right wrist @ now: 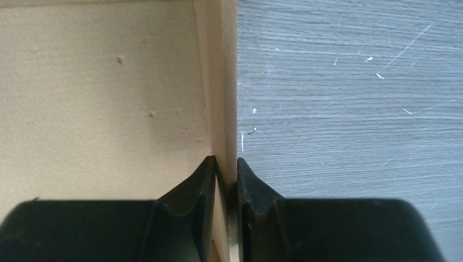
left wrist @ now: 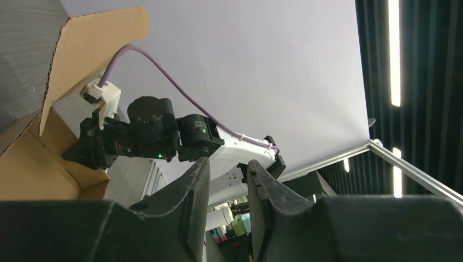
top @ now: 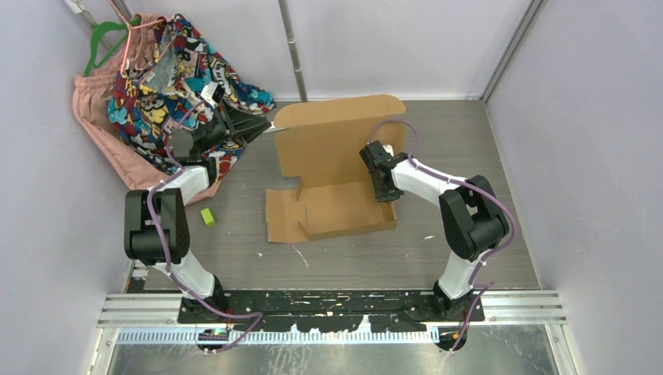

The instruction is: Fold the paper box

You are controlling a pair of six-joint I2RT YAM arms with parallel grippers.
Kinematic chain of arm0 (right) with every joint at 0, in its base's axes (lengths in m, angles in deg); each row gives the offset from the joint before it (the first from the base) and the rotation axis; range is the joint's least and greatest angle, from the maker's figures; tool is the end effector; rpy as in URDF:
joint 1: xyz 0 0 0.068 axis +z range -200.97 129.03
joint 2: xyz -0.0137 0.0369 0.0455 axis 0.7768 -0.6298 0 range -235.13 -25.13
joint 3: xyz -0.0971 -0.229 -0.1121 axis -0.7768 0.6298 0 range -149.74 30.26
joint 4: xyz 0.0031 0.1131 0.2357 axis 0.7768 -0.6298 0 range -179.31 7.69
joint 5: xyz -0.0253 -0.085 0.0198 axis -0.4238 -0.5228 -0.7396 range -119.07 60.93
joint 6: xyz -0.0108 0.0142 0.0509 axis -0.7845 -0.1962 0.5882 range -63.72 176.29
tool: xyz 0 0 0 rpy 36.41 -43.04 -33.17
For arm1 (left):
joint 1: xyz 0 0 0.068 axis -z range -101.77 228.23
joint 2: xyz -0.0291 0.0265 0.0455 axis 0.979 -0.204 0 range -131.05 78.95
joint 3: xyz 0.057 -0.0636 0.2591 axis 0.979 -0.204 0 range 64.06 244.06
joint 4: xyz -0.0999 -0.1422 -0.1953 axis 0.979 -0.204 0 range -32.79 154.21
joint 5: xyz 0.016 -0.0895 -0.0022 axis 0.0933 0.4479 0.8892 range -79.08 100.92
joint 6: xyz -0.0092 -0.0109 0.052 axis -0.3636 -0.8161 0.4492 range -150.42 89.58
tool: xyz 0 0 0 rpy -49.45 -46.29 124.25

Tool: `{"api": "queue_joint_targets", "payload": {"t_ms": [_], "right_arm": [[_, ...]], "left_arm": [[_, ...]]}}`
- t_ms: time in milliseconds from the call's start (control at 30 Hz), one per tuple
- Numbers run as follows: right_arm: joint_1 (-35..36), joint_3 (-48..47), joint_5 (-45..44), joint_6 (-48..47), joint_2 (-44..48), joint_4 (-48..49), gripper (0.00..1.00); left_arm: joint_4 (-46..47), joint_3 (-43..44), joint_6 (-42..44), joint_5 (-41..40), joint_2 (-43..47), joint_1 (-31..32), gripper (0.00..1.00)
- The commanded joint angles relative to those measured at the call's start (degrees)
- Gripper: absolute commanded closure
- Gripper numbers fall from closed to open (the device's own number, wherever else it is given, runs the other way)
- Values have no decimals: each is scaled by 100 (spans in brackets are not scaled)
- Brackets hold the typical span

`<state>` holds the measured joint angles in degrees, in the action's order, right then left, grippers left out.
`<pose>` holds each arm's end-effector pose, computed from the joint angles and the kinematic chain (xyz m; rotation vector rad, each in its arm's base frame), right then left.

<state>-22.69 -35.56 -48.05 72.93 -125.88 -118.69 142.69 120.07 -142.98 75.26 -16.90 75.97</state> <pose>0.3040 0.1504 0.1798 -0.2001 2.6994 -0.2481 0.3442 -0.0185 0.3211 -0.1381 1.6416 -2.0672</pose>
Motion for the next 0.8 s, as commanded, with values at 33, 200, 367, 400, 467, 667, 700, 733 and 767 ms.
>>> {"api": "queue_joint_targets", "payload": {"t_ms": [33, 200, 367, 400, 467, 667, 700, 733, 767], "right_arm": [[-21, -99, -834, -102, 131, -179, 79], [-17, -168, -1028, -153, -62, -215, 79], [-42, -152, -997, -188, -126, -119, 79], [-71, -137, -908, -169, -110, -75, 78], [-94, -137, -859, -153, -86, -24, 78], [-199, -159, -667, -168, -60, 52, 77], [-196, -167, -733, -189, -70, 33, 77], [-193, -171, -825, -217, -89, 5, 79], [-200, -147, -893, -245, -101, 11, 80]], "left_arm": [[352, 46, -14, 39, 225, -29, 68], [347, 54, -23, 44, 225, -29, 68], [352, 53, -22, 64, 224, -29, 68], [352, 57, -21, 66, 225, -29, 68], [352, 54, -23, 62, 221, -31, 68], [352, 66, -21, 62, 192, -33, 68], [348, 63, -22, 64, 190, -30, 68], [352, 68, -29, 62, 190, -29, 68], [352, 67, -23, 64, 184, -29, 68]]}}
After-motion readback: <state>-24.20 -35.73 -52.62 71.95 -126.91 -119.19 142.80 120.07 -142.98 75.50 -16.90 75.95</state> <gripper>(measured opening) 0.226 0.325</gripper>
